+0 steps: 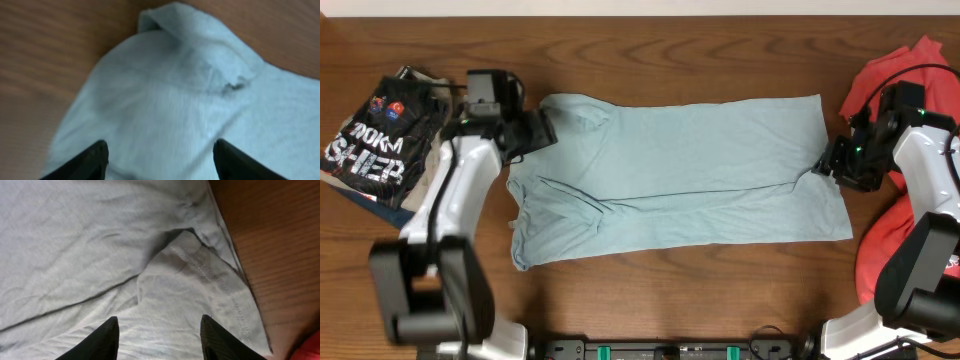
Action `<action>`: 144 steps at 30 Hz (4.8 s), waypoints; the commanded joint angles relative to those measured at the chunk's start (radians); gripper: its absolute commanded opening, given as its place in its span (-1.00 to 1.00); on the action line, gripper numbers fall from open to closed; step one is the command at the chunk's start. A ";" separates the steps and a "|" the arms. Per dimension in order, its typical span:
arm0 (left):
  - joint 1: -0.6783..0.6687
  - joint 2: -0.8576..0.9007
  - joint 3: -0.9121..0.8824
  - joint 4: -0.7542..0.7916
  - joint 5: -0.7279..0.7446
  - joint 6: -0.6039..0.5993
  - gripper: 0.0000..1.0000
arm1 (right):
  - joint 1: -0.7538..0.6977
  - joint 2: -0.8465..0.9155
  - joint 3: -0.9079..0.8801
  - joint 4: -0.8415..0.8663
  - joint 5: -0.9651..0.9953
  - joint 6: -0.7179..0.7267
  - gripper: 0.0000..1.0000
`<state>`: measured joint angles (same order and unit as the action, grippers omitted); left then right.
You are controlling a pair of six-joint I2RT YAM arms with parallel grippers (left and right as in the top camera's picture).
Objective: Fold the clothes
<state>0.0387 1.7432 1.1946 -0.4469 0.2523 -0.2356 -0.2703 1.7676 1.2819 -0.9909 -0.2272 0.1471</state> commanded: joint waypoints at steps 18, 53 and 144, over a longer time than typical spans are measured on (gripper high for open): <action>0.005 0.431 0.213 0.463 0.093 -0.201 0.39 | 0.025 -0.016 0.014 0.003 -0.008 -0.033 0.04; -0.006 0.404 0.230 0.339 0.072 -0.200 -0.37 | 0.031 -0.016 0.014 0.013 0.021 -0.051 -0.05; -0.005 -0.010 0.219 -0.842 0.042 -0.083 -0.88 | 0.109 0.000 -0.027 0.100 0.516 -0.060 -0.94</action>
<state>0.0357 1.7493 1.4132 -1.2663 0.3080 -0.3351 -0.1600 1.7725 1.2537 -0.8829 0.2111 0.0719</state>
